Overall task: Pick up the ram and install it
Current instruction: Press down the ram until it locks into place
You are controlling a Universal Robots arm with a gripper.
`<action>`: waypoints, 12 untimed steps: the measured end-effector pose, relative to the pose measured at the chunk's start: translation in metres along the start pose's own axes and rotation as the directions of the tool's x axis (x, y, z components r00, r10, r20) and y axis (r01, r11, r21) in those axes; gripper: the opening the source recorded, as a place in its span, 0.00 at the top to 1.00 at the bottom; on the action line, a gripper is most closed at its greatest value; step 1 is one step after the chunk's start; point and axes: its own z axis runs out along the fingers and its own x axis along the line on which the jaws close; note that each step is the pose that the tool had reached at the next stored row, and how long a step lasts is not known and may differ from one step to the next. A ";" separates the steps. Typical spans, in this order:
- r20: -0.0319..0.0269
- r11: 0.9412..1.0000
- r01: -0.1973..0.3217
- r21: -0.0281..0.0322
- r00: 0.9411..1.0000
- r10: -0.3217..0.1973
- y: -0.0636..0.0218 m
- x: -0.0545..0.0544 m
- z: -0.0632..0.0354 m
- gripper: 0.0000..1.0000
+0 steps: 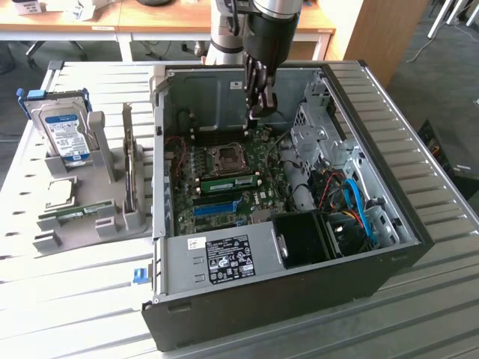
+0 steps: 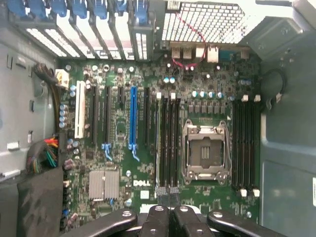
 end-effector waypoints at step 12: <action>0.000 1.000 0.000 0.000 1.000 0.000 -0.0148 0.000 0.0013 0.89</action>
